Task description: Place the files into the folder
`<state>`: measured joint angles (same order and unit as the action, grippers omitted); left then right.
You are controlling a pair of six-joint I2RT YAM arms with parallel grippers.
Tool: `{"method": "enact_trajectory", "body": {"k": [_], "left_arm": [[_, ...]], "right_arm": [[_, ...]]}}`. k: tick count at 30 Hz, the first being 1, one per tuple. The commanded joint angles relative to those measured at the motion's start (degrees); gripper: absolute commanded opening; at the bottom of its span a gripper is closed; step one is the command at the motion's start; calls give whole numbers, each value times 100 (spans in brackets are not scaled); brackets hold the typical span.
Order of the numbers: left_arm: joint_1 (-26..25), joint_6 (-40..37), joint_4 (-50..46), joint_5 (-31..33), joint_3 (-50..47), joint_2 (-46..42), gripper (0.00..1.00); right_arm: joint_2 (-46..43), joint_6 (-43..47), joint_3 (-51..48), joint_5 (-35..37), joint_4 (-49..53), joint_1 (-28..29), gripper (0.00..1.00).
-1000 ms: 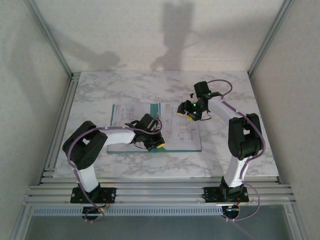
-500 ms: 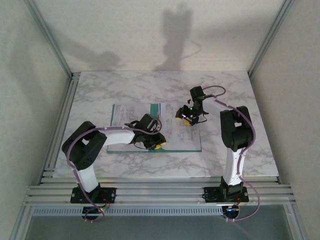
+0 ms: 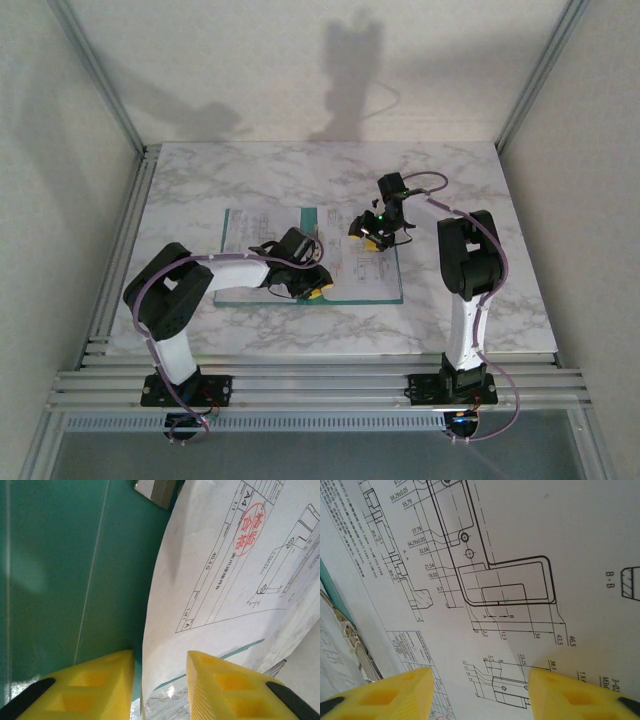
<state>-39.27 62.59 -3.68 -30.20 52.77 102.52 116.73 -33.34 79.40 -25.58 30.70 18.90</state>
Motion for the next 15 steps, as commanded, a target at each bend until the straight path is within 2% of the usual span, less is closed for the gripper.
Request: {"method": "enact_trajectory", "body": {"k": [1,8,15], "left_arm": [[33,-106,-210,135,82,-12,30],[33,-98,-237,154,119,14,20],[42,-116,-284,176,145,17,20]], "right_arm": [[148,117,199,-42,102,53,53],[31,98,260,-52,117,57,54],[-154,93,428,-37,234,59,56]]}}
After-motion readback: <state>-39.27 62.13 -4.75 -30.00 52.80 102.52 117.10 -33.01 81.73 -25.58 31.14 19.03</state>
